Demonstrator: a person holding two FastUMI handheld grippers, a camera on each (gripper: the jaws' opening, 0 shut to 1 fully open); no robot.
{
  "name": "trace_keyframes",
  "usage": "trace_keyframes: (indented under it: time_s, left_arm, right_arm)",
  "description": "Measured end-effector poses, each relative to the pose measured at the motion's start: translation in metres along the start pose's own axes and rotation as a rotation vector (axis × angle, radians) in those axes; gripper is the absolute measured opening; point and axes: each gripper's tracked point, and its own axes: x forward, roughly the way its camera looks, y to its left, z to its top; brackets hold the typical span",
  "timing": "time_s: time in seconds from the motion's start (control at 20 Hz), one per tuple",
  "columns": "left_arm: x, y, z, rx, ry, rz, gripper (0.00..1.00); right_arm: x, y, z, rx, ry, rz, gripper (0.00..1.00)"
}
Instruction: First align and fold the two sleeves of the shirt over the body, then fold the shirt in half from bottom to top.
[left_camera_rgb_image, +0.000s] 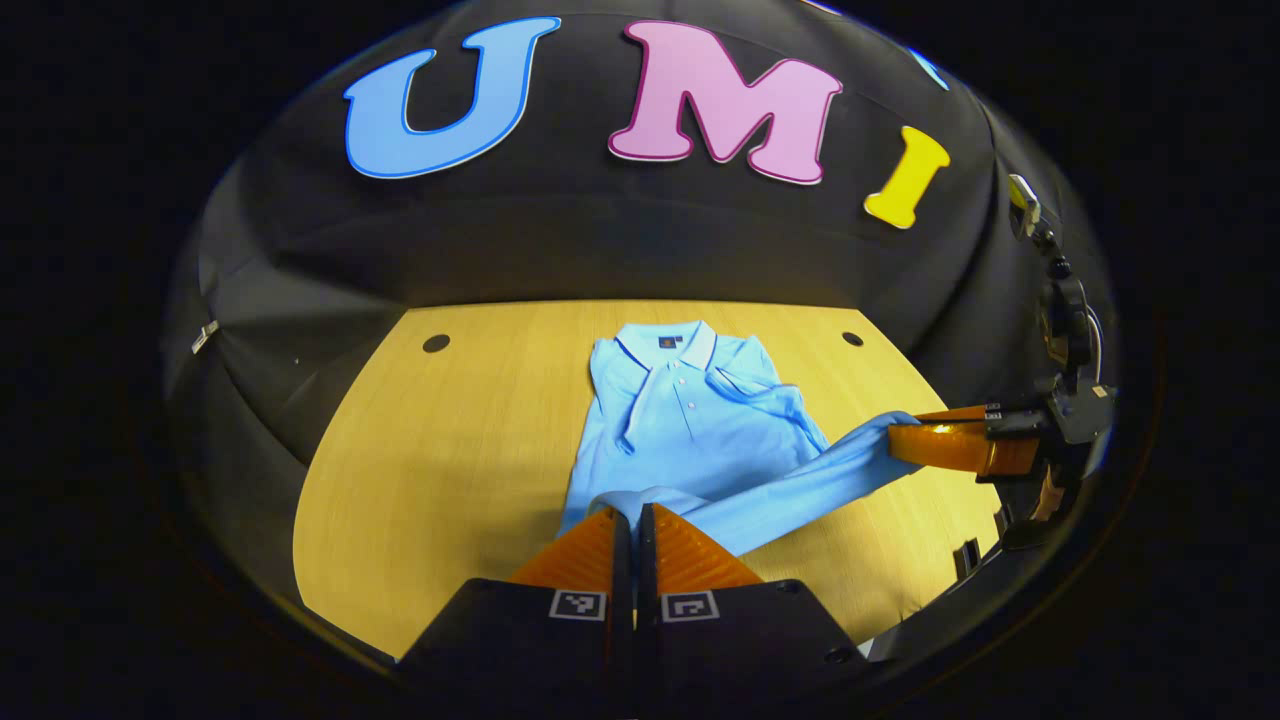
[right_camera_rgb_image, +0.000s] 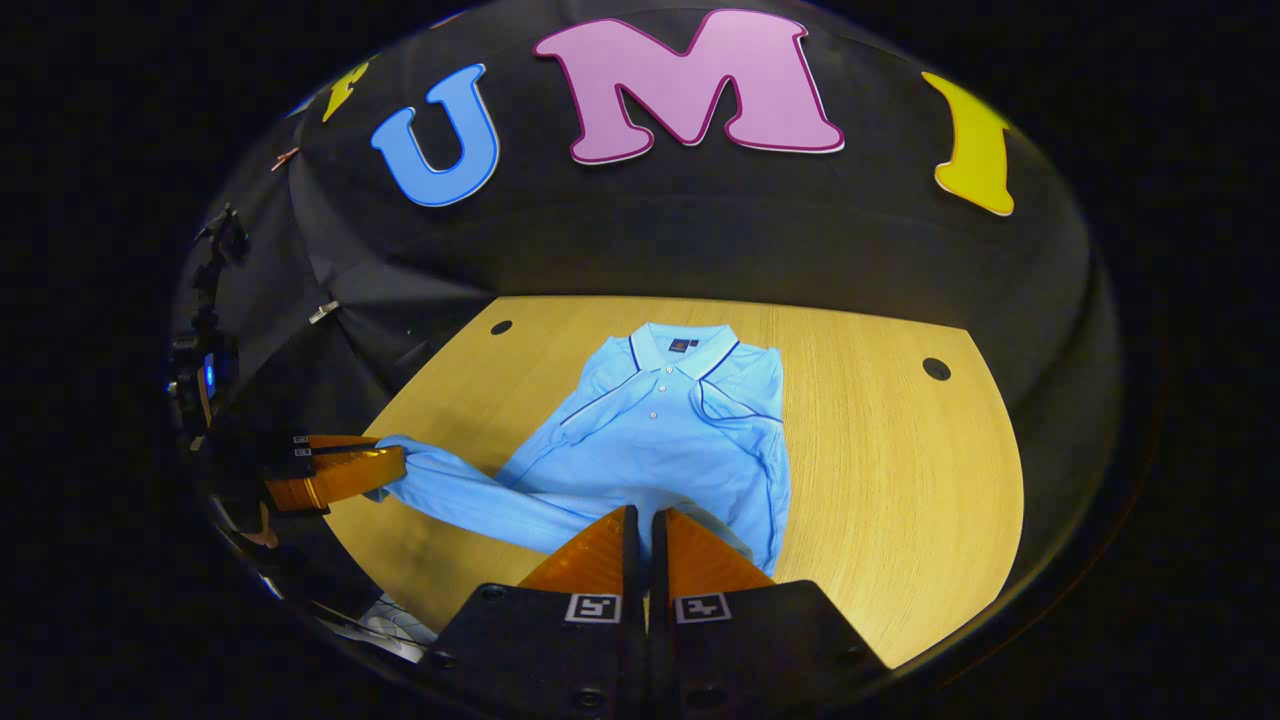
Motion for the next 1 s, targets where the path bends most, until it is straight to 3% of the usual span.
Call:
trace_keyframes:
  time_s: [0.15,0.55,1.0]
  left_arm:
    - [0.030,0.004,0.036,-0.048,-0.023,-0.001,0.06]
    - [0.126,0.025,0.124,-0.005,-0.073,0.061,0.06]
    - [0.256,0.050,0.167,-0.011,-0.061,0.105,0.06]
  right_arm:
    - [0.027,-0.015,0.021,0.000,-0.003,0.007,0.05]
    - [0.114,-0.051,0.100,0.007,-0.050,0.029,0.05]
    - [0.221,-0.096,0.155,-0.006,-0.078,0.005,0.05]
